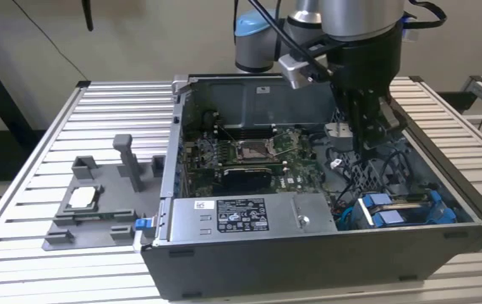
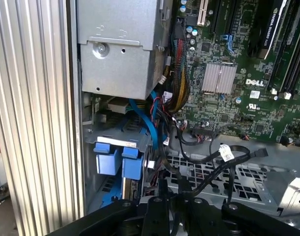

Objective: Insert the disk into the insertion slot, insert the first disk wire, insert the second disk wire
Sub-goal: 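Insert the second disk wire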

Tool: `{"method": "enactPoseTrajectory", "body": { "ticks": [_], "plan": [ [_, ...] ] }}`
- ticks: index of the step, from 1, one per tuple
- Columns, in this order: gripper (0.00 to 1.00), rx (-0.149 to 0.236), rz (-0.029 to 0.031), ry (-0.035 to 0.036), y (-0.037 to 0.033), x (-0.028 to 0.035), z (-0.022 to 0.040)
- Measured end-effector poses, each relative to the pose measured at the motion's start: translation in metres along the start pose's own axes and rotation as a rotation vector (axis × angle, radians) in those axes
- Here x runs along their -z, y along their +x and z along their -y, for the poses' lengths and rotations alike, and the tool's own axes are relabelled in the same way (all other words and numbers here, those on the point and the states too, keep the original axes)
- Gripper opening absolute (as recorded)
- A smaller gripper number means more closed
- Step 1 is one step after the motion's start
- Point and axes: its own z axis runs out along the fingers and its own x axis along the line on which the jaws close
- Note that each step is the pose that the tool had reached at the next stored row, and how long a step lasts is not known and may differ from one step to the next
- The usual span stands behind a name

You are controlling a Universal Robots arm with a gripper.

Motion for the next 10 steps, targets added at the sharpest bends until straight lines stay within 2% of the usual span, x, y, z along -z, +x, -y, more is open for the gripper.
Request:
{"method": "enactPoseTrajectory", "body": {
  "ticks": [2, 3, 10],
  "plan": [
    [0.24, 0.0, -0.0003, 0.0023, -0.0001, -0.0005, -0.0003],
    [0.16, 0.0, -0.0005, 0.0034, -0.0001, -0.0008, -0.0005],
    [0.16, 0.0, -0.0005, 0.0035, 0.0006, -0.0015, -0.0008]
  ]
}}
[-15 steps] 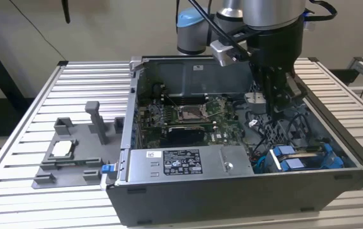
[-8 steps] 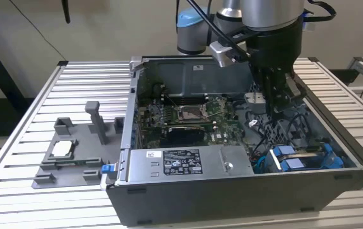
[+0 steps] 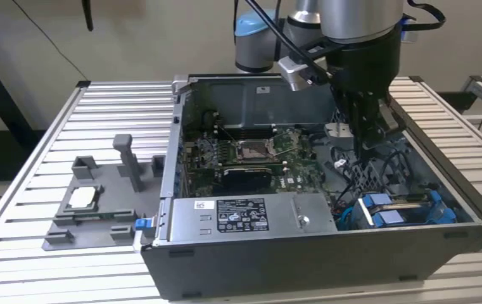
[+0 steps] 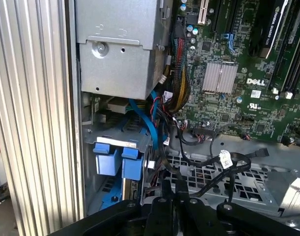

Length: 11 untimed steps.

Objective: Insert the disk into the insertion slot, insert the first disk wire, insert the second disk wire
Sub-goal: 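Insert the second disk wire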

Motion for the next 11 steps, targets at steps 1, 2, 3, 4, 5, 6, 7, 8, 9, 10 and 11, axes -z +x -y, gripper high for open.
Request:
{"method": "enactPoseTrajectory", "body": {
  "ticks": [1, 2, 3, 4, 5, 6, 7, 8, 9, 10, 11],
  "plan": [
    [0.16, 0.0, 0.0, -0.0003, 0.0003, -0.0001, 0.0],
    [0.16, 0.0, 0.0002, -0.0017, 0.0007, -0.0003, 0.0],
    [0.16, 0.001, 0.0005, -0.0044, 0.0018, -0.0005, 0.0],
    [0.16, 0.001, 0.001, -0.0084, 0.0037, -0.0011, 0.0003],
    [0.16, 0.001, 0.0018, -0.0131, 0.0064, -0.0019, 0.0007],
    [0.16, 0.001, 0.0025, -0.0174, 0.0094, -0.003, 0.0011],
    [0.16, 0.002, 0.0029, -0.02, 0.0123, -0.0042, 0.0014],
    [0.16, 0.002, 0.0033, -0.0216, 0.0153, -0.0055, 0.0016],
    [0.16, 0.002, 0.0039, -0.0231, 0.0183, -0.0068, 0.0018],
    [0.16, 0.002, 0.0044, -0.0246, 0.0214, -0.0081, 0.002],
    [0.16, 0.002, 0.005, -0.0262, 0.0245, -0.0094, 0.0023]
  ]
}}
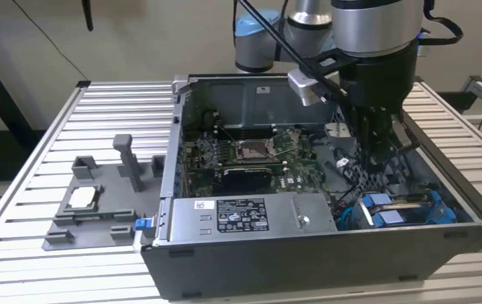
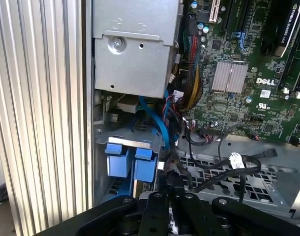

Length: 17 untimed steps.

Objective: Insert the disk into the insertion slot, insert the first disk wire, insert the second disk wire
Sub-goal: 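Insert the second disk wire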

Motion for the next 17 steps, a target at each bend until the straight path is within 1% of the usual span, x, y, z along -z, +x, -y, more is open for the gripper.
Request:
{"method": "enactPoseTrajectory", "body": {
  "ticks": [6, 7, 8, 10, 12, 13, 14, 15, 17],
  "plan": [
    [0.16, 0.0, 0.0036, -0.0074, 0.019, -0.0069, 0.0027],
    [0.16, -0.002, 0.0089, -0.0069, 0.021, -0.0079, 0.0029],
    [0.16, -0.006, 0.0234, -0.0054, 0.0224, -0.0085, 0.0032],
    [0.16, -0.017, 0.0569, -0.0017, 0.0242, -0.0091, 0.0039],
    [0.16, -0.028, 0.092, 0.0021, 0.0262, -0.0097, 0.0046],
    [0.16, -0.032, 0.1057, 0.0036, 0.0278, -0.0102, 0.0048],
    [0.16, -0.035, 0.1148, 0.0045, 0.0299, -0.0108, 0.0053],
    [0.16, -0.037, 0.1206, 0.0044, 0.032, -0.0113, 0.0059],
    [0.16, -0.04, 0.1293, 0.0031, 0.0363, -0.0128, 0.0078]
  ]
}}
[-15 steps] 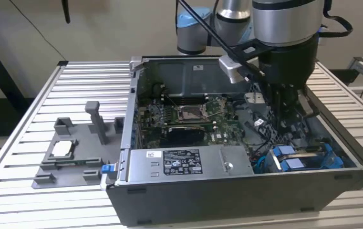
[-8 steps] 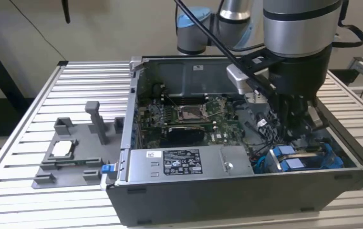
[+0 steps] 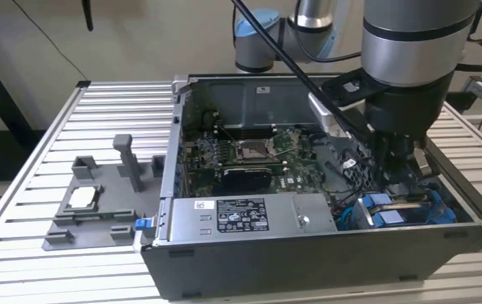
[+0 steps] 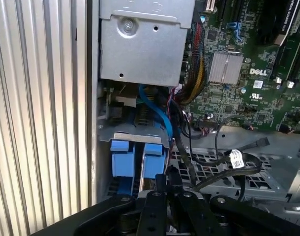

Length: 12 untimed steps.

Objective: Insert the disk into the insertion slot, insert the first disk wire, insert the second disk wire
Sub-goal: 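Insert the second disk wire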

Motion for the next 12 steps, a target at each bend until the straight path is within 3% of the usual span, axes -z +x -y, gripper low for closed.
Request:
{"method": "enactPoseTrajectory", "body": {
  "ticks": [4, 10, 12],
  "plan": [
    [0.16, -0.004, 0.0119, -0.0043, 0.0076, -0.0029, 0.0059],
    [0.16, -0.019, 0.0611, 0.0011, 0.0161, -0.0074, 0.0128],
    [0.16, -0.02, 0.0646, 0.0015, 0.0173, -0.0087, 0.0135]
  ]
}}
